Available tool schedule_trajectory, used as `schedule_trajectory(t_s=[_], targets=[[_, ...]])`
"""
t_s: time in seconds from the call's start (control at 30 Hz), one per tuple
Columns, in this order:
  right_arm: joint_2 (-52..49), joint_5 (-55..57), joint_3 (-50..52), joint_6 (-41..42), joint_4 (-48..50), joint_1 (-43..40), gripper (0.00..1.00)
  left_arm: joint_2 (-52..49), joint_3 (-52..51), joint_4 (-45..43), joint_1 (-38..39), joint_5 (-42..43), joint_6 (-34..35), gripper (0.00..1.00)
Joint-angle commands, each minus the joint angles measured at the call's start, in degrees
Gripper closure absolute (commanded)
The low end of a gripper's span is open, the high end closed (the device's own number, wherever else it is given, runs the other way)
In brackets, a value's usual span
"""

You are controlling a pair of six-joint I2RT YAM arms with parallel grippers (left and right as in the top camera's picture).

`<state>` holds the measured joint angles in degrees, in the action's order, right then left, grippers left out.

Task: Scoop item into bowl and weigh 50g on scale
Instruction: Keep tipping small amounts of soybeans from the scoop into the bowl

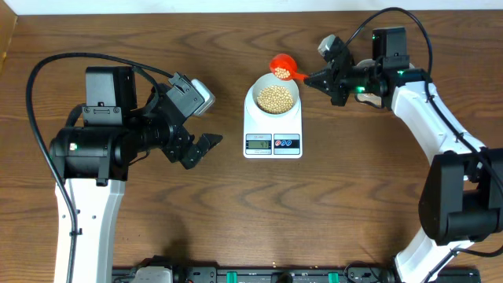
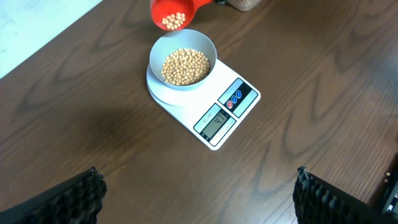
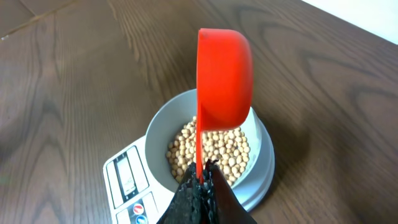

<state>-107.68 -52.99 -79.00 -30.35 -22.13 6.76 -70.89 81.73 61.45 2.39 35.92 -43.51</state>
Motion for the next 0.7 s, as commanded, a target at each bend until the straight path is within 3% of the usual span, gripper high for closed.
schedule_trajectory(t_s=[0.0, 0.07, 0.17, 0.27, 0.4, 0.67], targets=[[2.2, -1.1, 0.2, -1.6, -0.9, 0.8, 0.99, 0.0, 1.0, 0.0, -0.2, 0.9, 0.1, 0.02], [2.3, -4.6, 0.2, -1.7, -0.5, 0.4, 0.99, 0.0, 1.0, 0.0, -0.2, 0.9, 0.1, 0.02], [1.7, 2.3, 0.2, -3.2, -2.4, 0.9, 0.99, 0.0, 1.0, 0.0, -0.2, 0.9, 0.1, 0.02], [2.5, -5.3, 0.2, -3.2, -1.4, 0.7, 0.99, 0.0, 1.0, 0.0, -0.2, 0.9, 0.1, 0.01], [2.1, 4.3, 0.2, -3.2, -2.5, 1.5, 0.99, 0.0, 1.0, 0.0, -0.2, 0.9, 0.1, 0.01], [2.4, -2.1, 0.2, -3.1, -1.6, 1.2, 0.99, 0.0, 1.0, 0.0, -0.2, 0.9, 0.1, 0.02]])
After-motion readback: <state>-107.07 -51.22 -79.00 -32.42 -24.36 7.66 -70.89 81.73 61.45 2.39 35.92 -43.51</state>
